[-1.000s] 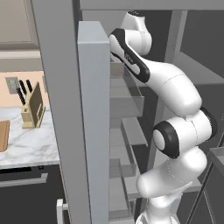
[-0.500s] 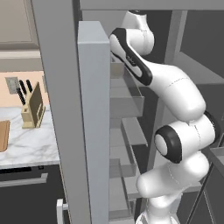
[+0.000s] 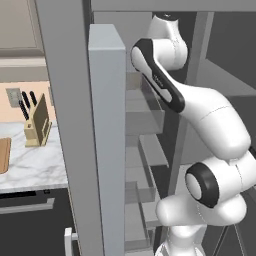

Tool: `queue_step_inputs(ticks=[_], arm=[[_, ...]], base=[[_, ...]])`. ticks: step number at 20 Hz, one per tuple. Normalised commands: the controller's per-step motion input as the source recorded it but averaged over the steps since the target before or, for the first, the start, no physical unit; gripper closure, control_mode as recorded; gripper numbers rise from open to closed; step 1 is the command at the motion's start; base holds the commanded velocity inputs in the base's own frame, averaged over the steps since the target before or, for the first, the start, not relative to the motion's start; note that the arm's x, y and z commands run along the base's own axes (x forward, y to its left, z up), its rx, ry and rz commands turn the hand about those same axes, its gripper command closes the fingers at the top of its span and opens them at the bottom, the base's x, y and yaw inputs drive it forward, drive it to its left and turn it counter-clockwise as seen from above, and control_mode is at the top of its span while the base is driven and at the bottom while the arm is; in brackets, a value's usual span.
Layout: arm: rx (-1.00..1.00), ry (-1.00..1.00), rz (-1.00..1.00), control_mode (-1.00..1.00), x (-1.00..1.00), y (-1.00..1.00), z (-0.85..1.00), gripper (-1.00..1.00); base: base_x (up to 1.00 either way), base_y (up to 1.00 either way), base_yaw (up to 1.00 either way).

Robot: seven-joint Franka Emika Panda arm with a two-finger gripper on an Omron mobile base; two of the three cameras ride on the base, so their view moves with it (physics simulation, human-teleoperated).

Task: Retrieve a lemon from the fridge and place it on the cutting board with the fish.

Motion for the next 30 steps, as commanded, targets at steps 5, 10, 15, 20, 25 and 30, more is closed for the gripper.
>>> queue_step_inputs(ticks=[5, 10, 15, 20, 25, 30], arm=[[0.00, 0.00, -0.04, -1.00, -0.49, -0.14, 0.13, 1.00], [0.00, 0.00, -0.02, -1.00, -0.66, -0.08, 0.15, 1.00], [0.00, -0.02, 0.00, -1.00, -0.98, -0.26, 0.04, 1.00], [0.00, -0.08, 0.00, -1.00, -1.00, -0.35, 0.00, 1.00], [0.00, -0.01, -0.04, -1.00, -1.00, -0.26, 0.00, 1.00], [0.00, 0.01, -0.12, -1.00, -1.00, -0.22, -0.23, 1.00]], base=[[0.00, 0.00, 0.00], [0.00, 0.00, 0.00], [0.00, 0.00, 0.00], [0.00, 0.00, 0.00], [0.00, 0.00, 0.00], [0.00, 0.00, 0.00]])
